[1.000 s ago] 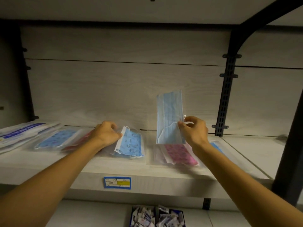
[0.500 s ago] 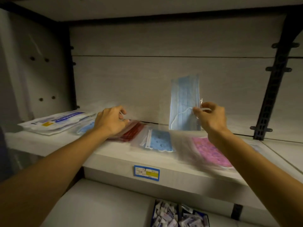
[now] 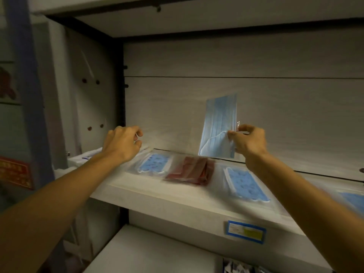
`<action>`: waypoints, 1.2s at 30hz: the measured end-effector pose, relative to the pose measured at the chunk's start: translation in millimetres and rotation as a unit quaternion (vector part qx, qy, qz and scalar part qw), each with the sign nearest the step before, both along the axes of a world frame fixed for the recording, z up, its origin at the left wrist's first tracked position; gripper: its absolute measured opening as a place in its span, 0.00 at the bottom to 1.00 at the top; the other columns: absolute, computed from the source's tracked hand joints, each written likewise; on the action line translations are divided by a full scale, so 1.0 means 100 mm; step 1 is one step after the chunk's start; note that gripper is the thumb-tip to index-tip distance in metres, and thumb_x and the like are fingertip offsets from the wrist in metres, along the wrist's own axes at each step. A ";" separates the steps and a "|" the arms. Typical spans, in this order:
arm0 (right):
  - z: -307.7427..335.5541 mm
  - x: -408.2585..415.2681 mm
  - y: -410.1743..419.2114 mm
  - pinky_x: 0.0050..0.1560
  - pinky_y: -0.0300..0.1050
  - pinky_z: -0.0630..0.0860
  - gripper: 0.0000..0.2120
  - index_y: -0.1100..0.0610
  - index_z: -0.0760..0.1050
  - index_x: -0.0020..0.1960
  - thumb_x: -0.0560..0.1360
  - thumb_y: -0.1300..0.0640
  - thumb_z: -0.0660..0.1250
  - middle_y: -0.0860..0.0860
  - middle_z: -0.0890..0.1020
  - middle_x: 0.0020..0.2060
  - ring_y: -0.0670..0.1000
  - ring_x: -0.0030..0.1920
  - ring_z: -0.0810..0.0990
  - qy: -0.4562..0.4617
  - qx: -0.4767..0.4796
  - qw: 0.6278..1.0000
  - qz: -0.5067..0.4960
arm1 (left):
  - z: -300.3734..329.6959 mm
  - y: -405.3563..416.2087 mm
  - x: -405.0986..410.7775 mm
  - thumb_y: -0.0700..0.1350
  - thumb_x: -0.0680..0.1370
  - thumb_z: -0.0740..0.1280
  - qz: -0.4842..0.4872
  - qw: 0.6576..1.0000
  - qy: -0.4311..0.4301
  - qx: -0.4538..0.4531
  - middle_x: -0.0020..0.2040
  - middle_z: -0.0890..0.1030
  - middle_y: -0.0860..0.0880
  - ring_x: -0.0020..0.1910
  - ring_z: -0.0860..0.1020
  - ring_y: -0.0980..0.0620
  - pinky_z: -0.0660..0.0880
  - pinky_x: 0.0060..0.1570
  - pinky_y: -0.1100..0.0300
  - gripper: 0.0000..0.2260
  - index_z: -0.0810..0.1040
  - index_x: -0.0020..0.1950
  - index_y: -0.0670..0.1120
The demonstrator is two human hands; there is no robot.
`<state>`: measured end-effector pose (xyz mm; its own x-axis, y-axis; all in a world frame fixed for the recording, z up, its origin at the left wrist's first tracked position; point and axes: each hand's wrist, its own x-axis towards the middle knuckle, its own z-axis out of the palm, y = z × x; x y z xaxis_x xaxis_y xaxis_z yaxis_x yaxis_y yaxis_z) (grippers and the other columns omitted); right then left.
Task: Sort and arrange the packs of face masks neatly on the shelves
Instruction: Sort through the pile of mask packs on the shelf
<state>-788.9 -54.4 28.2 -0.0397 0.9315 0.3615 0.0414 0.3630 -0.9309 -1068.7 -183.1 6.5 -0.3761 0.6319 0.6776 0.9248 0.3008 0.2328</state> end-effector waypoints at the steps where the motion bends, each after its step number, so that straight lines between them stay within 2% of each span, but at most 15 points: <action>1: 0.00 -0.10 -0.04 0.50 0.48 0.80 0.10 0.56 0.74 0.53 0.74 0.59 0.72 0.55 0.79 0.47 0.52 0.42 0.80 0.001 0.002 1.000 -0.001 | 0.00 -0.03 -0.10 0.41 0.75 0.67 0.000 1.000 0.003 0.000 0.46 0.82 0.49 0.49 0.78 0.45 0.74 0.52 0.52 0.10 0.79 0.55 0.47; 3: -0.01 -0.28 -0.07 0.49 0.47 0.79 0.10 0.56 0.74 0.53 0.74 0.59 0.72 0.53 0.79 0.44 0.51 0.41 0.79 0.001 0.006 1.000 0.001 | 0.02 -0.06 -0.28 0.41 0.74 0.67 0.000 1.000 0.005 0.006 0.46 0.82 0.49 0.49 0.78 0.45 0.74 0.50 0.54 0.09 0.79 0.54 0.47; 5: -0.02 -0.42 -0.08 0.44 0.45 0.78 0.11 0.57 0.74 0.54 0.74 0.59 0.71 0.52 0.78 0.41 0.48 0.37 0.77 0.000 0.006 1.000 -0.001 | 0.03 -0.08 -0.42 0.41 0.75 0.67 -0.002 1.000 0.011 0.007 0.46 0.83 0.49 0.49 0.78 0.45 0.72 0.48 0.55 0.09 0.79 0.55 0.47; 8: -0.01 -0.58 -0.08 0.42 0.44 0.76 0.11 0.57 0.74 0.54 0.74 0.59 0.71 0.55 0.79 0.45 0.48 0.36 0.77 -0.008 0.004 1.000 -0.026 | 0.02 -0.06 -0.60 0.42 0.76 0.67 -0.018 1.000 0.018 0.010 0.46 0.83 0.49 0.48 0.79 0.47 0.74 0.49 0.54 0.09 0.79 0.55 0.47; 11: 0.01 -0.64 -0.08 0.41 0.45 0.77 0.10 0.58 0.76 0.54 0.74 0.59 0.72 0.58 0.79 0.48 0.51 0.38 0.77 -0.009 0.006 0.999 -0.050 | 0.02 -0.02 -0.72 0.41 0.75 0.66 -0.036 0.999 0.007 0.013 0.44 0.82 0.50 0.47 0.78 0.47 0.76 0.51 0.51 0.08 0.79 0.54 0.47; 15: 0.02 -0.57 -0.10 0.50 0.49 0.79 0.09 0.57 0.75 0.53 0.74 0.58 0.71 0.57 0.79 0.50 0.56 0.48 0.79 -0.014 0.007 0.995 -0.094 | 0.00 0.08 -0.73 0.40 0.75 0.65 -0.062 0.998 -0.007 0.006 0.45 0.82 0.49 0.49 0.77 0.45 0.73 0.52 0.52 0.09 0.79 0.54 0.46; 18: 0.02 -0.44 -0.11 0.50 0.47 0.78 0.12 0.58 0.76 0.56 0.74 0.58 0.71 0.56 0.78 0.51 0.56 0.50 0.78 -0.017 0.009 0.992 -0.127 | -0.02 0.19 -0.65 0.41 0.75 0.65 -0.090 0.996 -0.022 -0.002 0.47 0.82 0.48 0.50 0.78 0.44 0.73 0.54 0.53 0.09 0.79 0.54 0.46; 21: 0.02 -0.23 -0.12 0.49 0.46 0.78 0.12 0.58 0.76 0.56 0.75 0.58 0.71 0.57 0.79 0.51 0.55 0.49 0.78 -0.007 0.006 0.989 -0.149 | -0.05 0.31 -0.46 0.43 0.75 0.65 -0.116 0.993 -0.018 -0.013 0.48 0.82 0.49 0.51 0.78 0.45 0.73 0.54 0.55 0.09 0.79 0.54 0.48; 25: -0.06 0.10 -0.12 0.52 0.51 0.80 0.12 0.59 0.76 0.56 0.74 0.58 0.71 0.57 0.80 0.50 0.56 0.48 0.80 -0.007 -0.007 0.984 -0.178 | -0.09 0.47 -0.04 0.44 0.75 0.65 -0.165 0.986 -0.013 -0.024 0.48 0.83 0.52 0.53 0.78 0.45 0.71 0.54 0.56 0.08 0.79 0.53 0.49; 31: -0.11 0.65 -0.12 0.47 0.49 0.79 0.09 0.58 0.77 0.52 0.72 0.60 0.72 0.58 0.80 0.43 0.56 0.42 0.79 -0.005 -0.006 0.977 -0.212 | -0.14 0.65 0.70 0.48 0.76 0.65 -0.218 0.974 0.018 -0.064 0.48 0.83 0.51 0.53 0.79 0.46 0.72 0.55 0.57 0.07 0.80 0.52 0.51; 34: -0.12 0.91 -0.10 0.44 0.47 0.76 0.07 0.57 0.76 0.50 0.73 0.60 0.71 0.59 0.80 0.44 0.57 0.43 0.79 -0.008 -0.004 0.978 -0.207 | -0.15 0.73 1.03 0.52 0.77 0.65 -0.223 0.971 0.030 -0.085 0.48 0.83 0.50 0.52 0.79 0.46 0.71 0.53 0.57 0.08 0.81 0.49 0.50; 36: -0.12 1.07 -0.06 0.45 0.48 0.77 0.08 0.57 0.77 0.51 0.73 0.60 0.71 0.59 0.81 0.46 0.57 0.44 0.80 -0.015 -0.006 0.979 -0.205 | -0.17 0.78 1.23 0.54 0.77 0.65 -0.218 0.970 0.036 -0.106 0.48 0.83 0.49 0.52 0.79 0.45 0.71 0.51 0.58 0.10 0.81 0.48 0.50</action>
<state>-682.0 -60.8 16.4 0.3281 0.8752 0.3554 0.2085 0.2999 -0.9309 -945.8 -105.5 -10.1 0.0002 0.8478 0.5304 0.9864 -0.0874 0.1393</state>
